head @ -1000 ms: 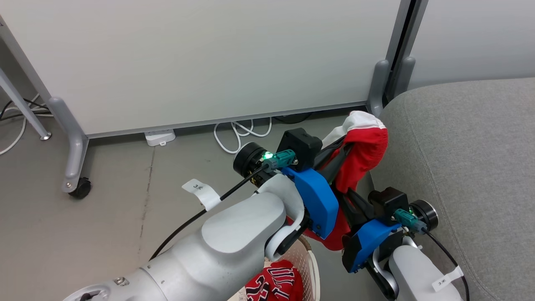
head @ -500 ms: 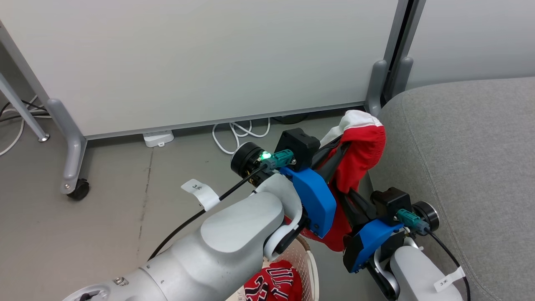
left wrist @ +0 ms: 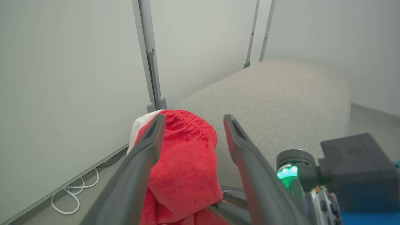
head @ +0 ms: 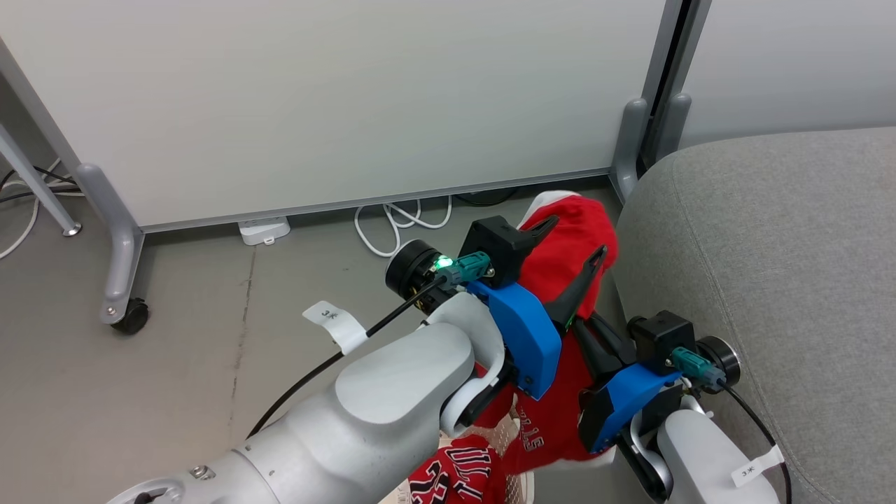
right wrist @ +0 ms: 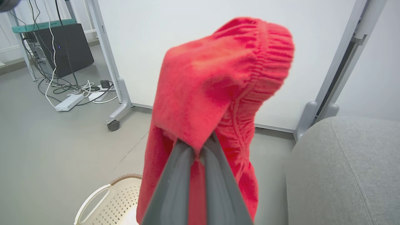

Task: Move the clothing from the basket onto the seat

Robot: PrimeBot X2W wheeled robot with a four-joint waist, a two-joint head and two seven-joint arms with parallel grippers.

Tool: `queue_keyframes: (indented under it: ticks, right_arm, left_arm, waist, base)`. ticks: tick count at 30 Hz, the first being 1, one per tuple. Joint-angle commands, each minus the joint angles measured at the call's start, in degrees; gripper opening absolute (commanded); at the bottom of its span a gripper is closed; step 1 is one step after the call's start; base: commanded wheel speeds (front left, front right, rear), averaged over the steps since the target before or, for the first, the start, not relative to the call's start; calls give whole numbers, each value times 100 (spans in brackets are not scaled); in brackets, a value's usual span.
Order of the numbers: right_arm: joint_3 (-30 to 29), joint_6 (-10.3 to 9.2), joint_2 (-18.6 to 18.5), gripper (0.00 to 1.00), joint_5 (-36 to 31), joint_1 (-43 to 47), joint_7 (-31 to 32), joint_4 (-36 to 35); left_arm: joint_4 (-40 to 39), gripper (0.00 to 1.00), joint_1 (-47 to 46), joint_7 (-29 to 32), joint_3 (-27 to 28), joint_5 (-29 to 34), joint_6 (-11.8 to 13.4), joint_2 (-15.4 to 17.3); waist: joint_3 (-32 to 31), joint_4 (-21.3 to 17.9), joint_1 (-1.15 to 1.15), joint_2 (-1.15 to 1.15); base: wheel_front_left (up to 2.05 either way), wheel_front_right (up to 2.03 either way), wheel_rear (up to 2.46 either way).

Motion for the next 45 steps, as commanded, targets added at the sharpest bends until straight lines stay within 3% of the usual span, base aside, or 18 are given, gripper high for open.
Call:
queue_keyframes:
  ticks: [1, 14, 18, 32, 45]
  right_arm:
    - [-29, 3, -13, 0, -27, 39, -31, -31]
    - [-310, 3, -13, 0, -109, 102, -31, -191]
    - [-412, 3, -13, 0, -144, 146, -31, -268]
    - [-455, 3, -13, 0, -159, 308, -31, -582]
    - [-420, 3, -13, 0, -131, 416, -30, -756]
  left_arm:
    - [40, 100, 40, -52, -16, -23, -11, 0]
    - [309, 100, 262, -499, 300, 141, 141, 1]
    - [180, 100, 568, -502, 821, 691, 186, 28]
    - [-901, 100, 2392, -505, 2717, 2671, -89, 423]
    - [-1269, 100, 3697, -505, 4151, 3674, -508, 361]
  waist:
    - [0, 11, 0, 0]
    - [53, 70, 0, 0]
    - [76, 107, 0, 0]
    - [105, 65, 0, 0]
    - [112, -62, 0, 0]
  base:
    - [0, 0, 0]
    - [0, 0, 0]
    - [0, 0, 0]
    - [0, 0, 0]
    - [0, 0, 0]
